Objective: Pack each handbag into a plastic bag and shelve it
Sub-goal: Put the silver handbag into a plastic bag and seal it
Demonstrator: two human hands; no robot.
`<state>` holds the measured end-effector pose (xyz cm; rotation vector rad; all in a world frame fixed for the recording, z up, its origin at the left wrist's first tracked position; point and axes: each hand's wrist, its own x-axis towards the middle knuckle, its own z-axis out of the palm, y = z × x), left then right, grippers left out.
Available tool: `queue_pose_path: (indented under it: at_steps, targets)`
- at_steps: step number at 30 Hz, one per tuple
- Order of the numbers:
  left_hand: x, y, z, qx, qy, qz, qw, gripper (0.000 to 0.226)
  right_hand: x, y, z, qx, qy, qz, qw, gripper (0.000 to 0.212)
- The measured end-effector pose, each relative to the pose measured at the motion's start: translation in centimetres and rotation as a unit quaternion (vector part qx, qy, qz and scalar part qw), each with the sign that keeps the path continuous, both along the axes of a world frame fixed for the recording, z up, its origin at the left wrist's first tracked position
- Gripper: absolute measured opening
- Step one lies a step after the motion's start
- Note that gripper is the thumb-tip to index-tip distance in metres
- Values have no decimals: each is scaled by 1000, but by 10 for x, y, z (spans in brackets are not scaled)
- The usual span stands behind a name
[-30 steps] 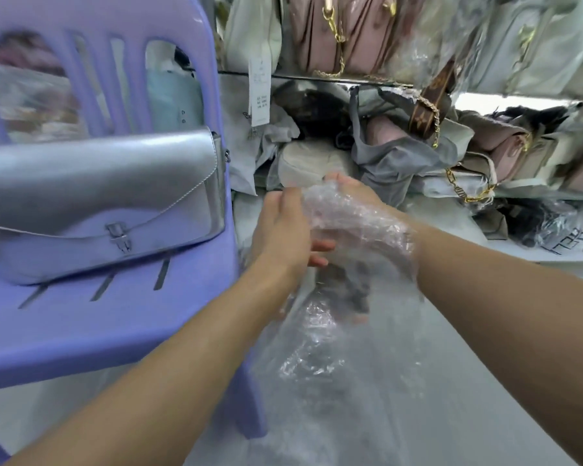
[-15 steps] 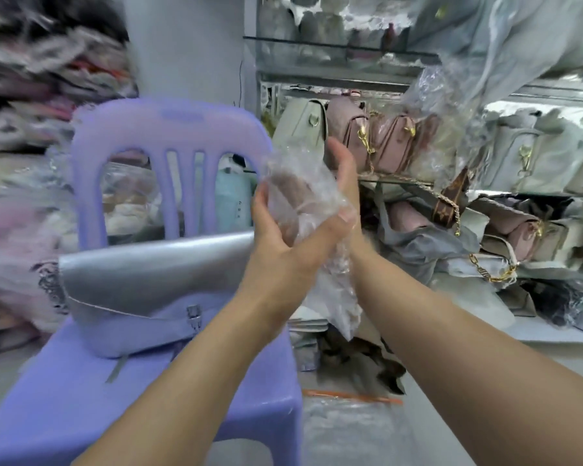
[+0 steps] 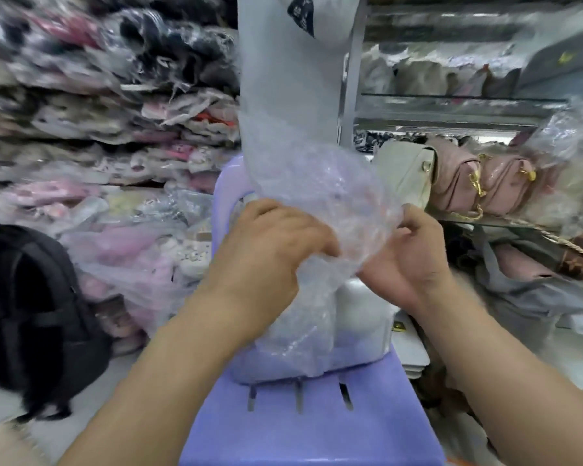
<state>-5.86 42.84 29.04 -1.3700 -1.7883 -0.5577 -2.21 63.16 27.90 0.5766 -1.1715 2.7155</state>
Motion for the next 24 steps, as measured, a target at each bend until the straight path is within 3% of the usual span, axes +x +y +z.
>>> queue_pose_path:
  at_steps: [2,4,6,8,11,13,15,17,19,21,22,24]
  targets:
    - [-12,-23,3,-61,11,76,995,50,-9,-7,-2,-58,-19,16,998,66]
    - [-17,-48,10,-89,-12,122,988,40,-15,-21,3,-30,-26,9,999,74]
    - [-18,-68,23,-83,-33,146,985,33,-20,-43,9,94,-26,30,995,81]
    - [-13,-86,30,-70,-44,167,983,33,-30,-69,8,205,-26,46,977,74]
    - [1,-109,38,-84,-184,144,969,40,-49,-105,6,205,-25,-6,978,43]
    - [-3,-118,45,-104,-366,46,924,39,-55,-121,4,172,-23,-75,982,39]
    - [-10,-122,50,1,-474,-25,880,33,-61,-134,-4,154,-28,-126,980,38]
    - [-20,-121,47,104,-425,28,899,25,-67,-154,-15,147,-39,-190,970,35]
    - [-23,-115,35,166,-401,123,893,46,-68,-171,-27,264,-17,-288,920,24]
    - [-28,-107,18,163,-434,174,869,70,-60,-186,-34,455,-23,-250,854,22]
    - [-33,-104,10,150,-457,185,857,75,-57,-191,-39,493,-26,-186,849,26]
    - [-44,-99,-8,137,-462,199,853,63,-54,-193,-55,498,-42,-115,859,38]
